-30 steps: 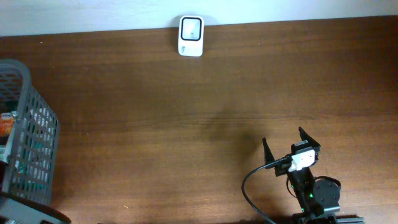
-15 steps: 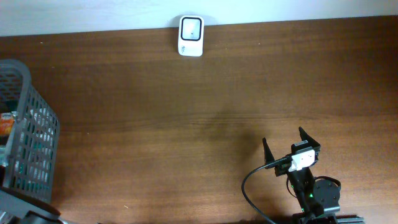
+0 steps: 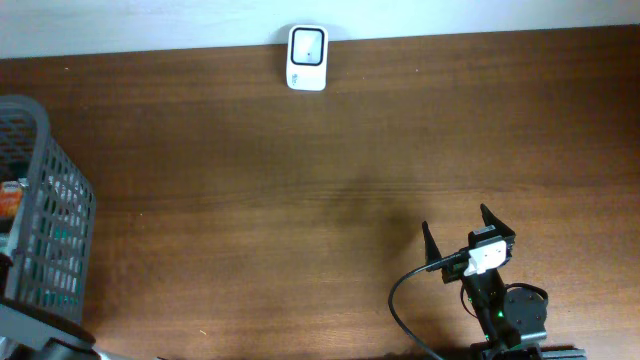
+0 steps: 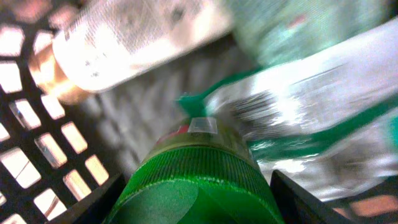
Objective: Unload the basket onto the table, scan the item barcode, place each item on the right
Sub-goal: 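Reach the left gripper into the grey basket and grasp the green-lidded jar, then carry the green-lidded jar to the table center and release it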
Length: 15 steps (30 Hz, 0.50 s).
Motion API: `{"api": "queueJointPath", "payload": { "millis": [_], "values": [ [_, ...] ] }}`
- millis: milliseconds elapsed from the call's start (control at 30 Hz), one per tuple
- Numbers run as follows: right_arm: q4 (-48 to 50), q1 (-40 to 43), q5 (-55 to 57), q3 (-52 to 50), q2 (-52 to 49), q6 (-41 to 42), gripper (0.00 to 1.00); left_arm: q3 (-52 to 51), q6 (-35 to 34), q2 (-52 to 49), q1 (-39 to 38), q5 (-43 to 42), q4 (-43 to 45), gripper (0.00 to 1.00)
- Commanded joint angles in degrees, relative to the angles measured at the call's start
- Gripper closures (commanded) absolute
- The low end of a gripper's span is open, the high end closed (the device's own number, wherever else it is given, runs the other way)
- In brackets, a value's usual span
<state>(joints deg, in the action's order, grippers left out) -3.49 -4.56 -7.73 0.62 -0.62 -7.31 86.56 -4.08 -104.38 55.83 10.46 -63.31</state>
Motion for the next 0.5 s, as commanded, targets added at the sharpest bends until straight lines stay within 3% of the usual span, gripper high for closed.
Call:
{"api": "queueJointPath", "payload": {
  "millis": [0,367,467],
  "values": [
    [-0.4,-0.5,0.1,-0.3,0.4,0.3,0.02,10.6,-0.2,0.3,-3.5,-2.8,-3.7,0.52],
    [-0.4,-0.5,0.1,-0.3,0.4,0.3,0.02,45.5,-0.2,0.6,-21.2,-8.3,-13.9,0.57],
    [-0.4,-0.5,0.1,-0.3,0.4,0.3,0.02,52.0,-0.4,2.8,-29.4,-8.4,-14.1,0.57]
  ]
}}
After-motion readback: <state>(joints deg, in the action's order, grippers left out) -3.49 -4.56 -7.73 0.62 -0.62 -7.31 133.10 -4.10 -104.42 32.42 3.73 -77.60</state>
